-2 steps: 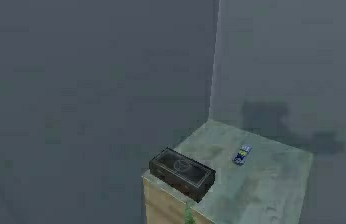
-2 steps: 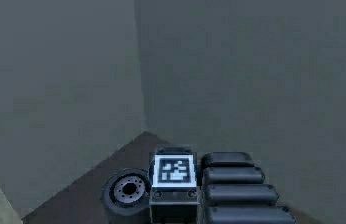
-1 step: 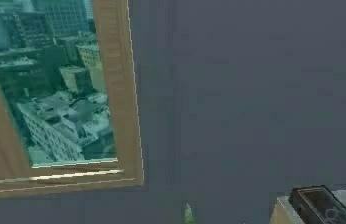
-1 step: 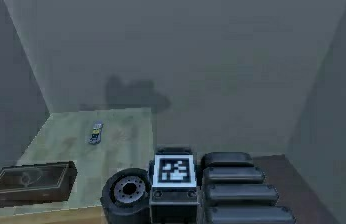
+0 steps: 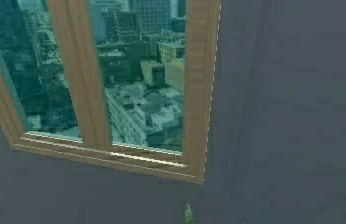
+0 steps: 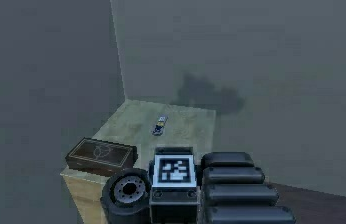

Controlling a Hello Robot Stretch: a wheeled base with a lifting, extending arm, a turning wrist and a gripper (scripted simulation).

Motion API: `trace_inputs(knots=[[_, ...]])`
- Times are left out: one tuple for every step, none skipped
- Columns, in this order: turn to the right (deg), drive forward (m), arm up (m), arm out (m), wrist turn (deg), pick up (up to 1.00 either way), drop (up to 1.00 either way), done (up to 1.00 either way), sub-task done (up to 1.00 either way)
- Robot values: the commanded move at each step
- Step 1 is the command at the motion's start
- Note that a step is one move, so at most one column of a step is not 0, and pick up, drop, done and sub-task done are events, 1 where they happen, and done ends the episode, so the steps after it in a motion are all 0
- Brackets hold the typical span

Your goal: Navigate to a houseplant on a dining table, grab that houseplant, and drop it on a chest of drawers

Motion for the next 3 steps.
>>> trace_inputs(knots=[[0.0, 0.0, 0.0, 0.48, 0.0, 0.0, 0.0, 0.0, 0.0], [0.0, 0.0, 0.0, 0.0, 45.0, 0.0, 0.0, 0.0, 0.0], [0.0, 0.0, 0.0, 0.0, 45.0, 0.0, 0.0, 0.0, 0.0]])
